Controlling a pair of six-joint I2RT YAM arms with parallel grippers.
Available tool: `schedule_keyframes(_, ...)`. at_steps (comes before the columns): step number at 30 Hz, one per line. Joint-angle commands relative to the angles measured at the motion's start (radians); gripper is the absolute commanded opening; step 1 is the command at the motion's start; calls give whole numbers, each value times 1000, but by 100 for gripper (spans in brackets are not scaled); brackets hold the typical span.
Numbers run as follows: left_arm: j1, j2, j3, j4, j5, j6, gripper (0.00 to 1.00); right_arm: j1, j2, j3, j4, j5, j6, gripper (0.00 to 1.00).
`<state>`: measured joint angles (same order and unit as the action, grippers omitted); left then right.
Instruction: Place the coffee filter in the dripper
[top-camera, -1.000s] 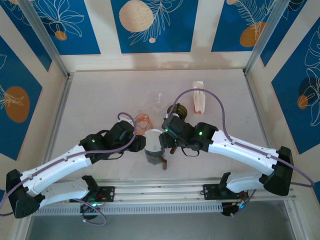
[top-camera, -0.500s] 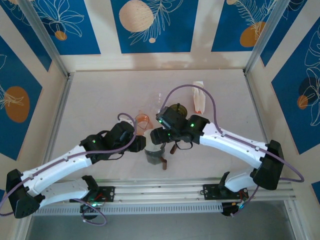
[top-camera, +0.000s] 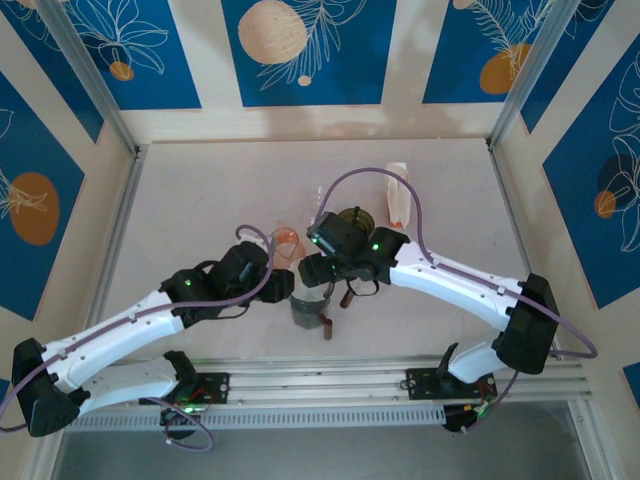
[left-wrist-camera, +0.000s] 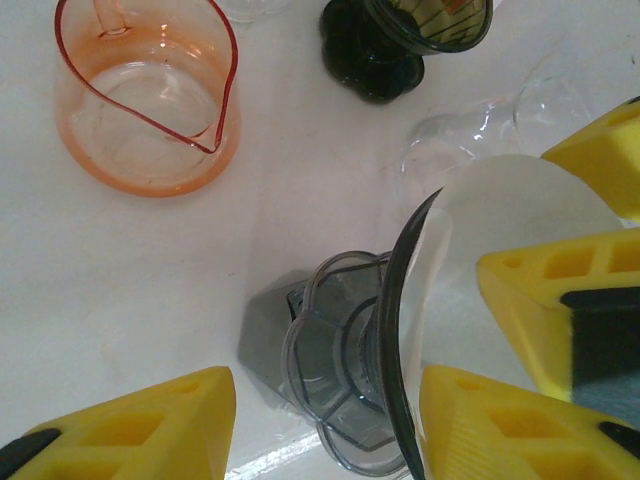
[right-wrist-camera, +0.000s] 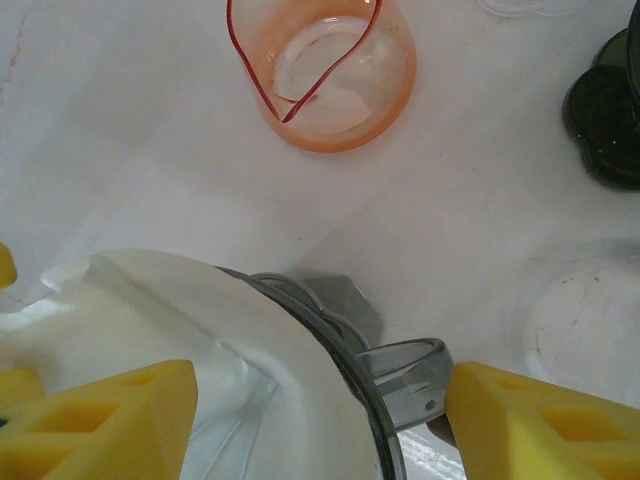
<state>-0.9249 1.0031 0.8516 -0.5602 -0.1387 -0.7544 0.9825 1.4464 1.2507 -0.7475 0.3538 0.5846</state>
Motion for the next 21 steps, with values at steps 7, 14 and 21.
schedule_keyframes(7,6,-13,-21,-29,3,-16,52,34,25,-30,-41,-6,15,68)
schedule_keyframes(14,6,-32,-47,-23,5,-24,52,45,-49,-37,4,57,27,68)
schedule_keyframes(21,6,-35,-62,-3,17,-30,52,45,-87,-22,10,70,41,69)
